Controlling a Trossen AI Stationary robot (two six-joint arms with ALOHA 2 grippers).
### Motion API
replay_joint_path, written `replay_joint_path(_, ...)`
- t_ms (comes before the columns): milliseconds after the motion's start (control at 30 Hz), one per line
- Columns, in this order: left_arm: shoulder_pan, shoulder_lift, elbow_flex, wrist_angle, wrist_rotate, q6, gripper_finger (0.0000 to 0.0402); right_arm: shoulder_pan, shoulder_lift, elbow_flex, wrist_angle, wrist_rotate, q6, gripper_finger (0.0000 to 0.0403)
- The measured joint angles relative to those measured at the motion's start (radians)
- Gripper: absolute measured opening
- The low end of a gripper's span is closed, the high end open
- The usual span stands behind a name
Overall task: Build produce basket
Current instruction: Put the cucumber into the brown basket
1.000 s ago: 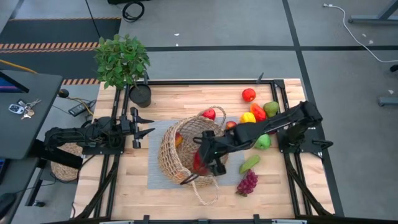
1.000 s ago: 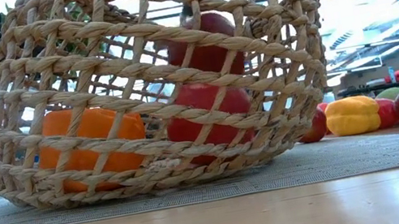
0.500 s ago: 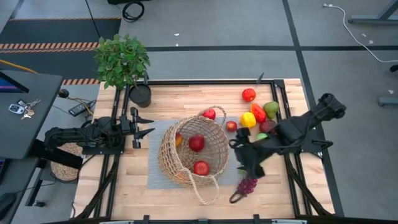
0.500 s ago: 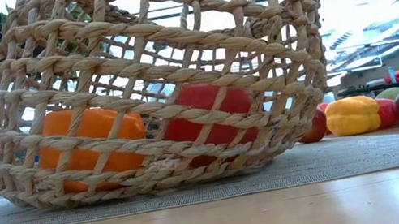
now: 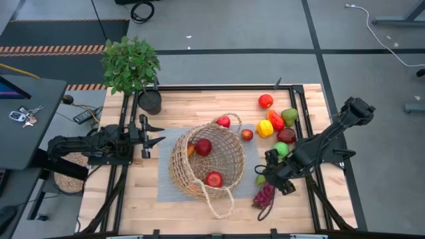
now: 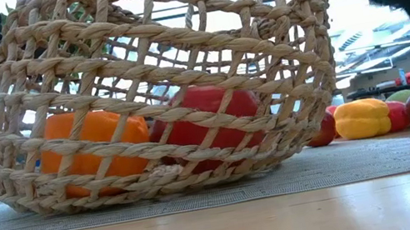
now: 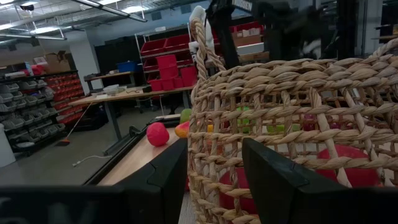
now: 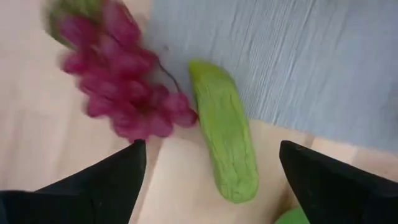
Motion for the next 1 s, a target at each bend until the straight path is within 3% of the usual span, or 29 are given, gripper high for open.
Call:
replay_joint_path(500,0.000,0.000,0.000,0.000,0.000,0.000,0.0160,-0.025,0.245,-0.043,0.120,0.056,-0.123,0.0347)
replay_joint_path(700,0.000,0.000,0.000,0.000,0.000,0.000,0.0160,-0.026,0.287,-0.042,0.120,0.105,-0.144,0.0343)
replay_joint_path(800,0.000,0.000,0.000,0.000,0.000,0.000,0.0160,-0.025,0.285,-0.042,0.122,0.104,-0.146,0.0319)
replay_joint_path(1000,0.000,0.000,0.000,0.000,0.000,0.000,0.0160,-0.026,0.263,-0.043,0.123,0.098,-0.145,0.0229)
